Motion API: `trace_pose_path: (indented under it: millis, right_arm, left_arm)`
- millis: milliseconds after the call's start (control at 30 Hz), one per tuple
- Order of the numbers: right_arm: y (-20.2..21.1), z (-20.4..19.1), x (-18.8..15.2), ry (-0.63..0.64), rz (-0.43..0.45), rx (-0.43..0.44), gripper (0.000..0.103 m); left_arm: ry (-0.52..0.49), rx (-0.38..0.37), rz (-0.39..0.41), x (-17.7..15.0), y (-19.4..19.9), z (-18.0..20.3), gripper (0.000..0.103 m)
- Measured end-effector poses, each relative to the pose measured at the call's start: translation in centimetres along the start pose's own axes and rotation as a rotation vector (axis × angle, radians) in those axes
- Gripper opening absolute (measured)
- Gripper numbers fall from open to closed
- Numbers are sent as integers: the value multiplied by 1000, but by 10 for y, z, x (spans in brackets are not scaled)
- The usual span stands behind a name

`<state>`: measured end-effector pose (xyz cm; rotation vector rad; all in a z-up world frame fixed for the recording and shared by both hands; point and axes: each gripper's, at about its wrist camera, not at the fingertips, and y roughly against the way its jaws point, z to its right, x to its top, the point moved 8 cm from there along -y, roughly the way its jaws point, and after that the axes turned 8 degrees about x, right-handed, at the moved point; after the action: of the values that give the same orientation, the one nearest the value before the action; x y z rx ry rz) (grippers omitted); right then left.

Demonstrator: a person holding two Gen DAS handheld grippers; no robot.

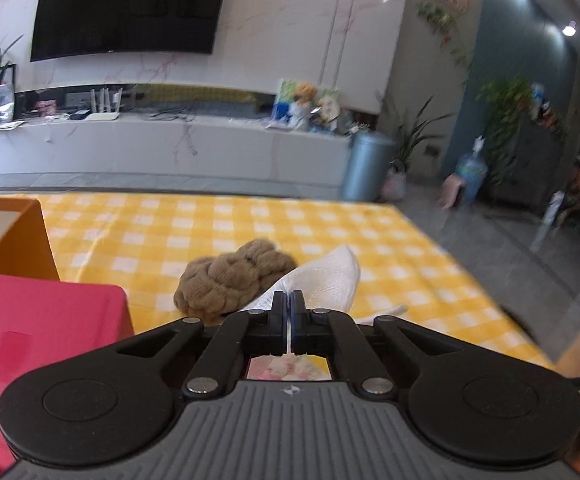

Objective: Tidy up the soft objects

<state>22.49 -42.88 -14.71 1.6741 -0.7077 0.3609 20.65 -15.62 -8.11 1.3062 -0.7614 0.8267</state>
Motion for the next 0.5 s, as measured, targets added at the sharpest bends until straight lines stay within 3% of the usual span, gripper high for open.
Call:
trace_pose_path:
  millis: [200, 400, 500]
  right_arm:
    - [-16, -10, -3, 74, -36, -5, 100]
    - [-34, -21, -10, 67, -83, 88, 100]
    - [-41, -25, -11, 74, -80, 65, 100]
  left_arm:
    - [-42, -41, 4, -2, 28, 2, 1]
    - [-65, -139, -44, -25, 41, 8, 1]
    - [-90, -162, -71, -44, 39, 12, 2]
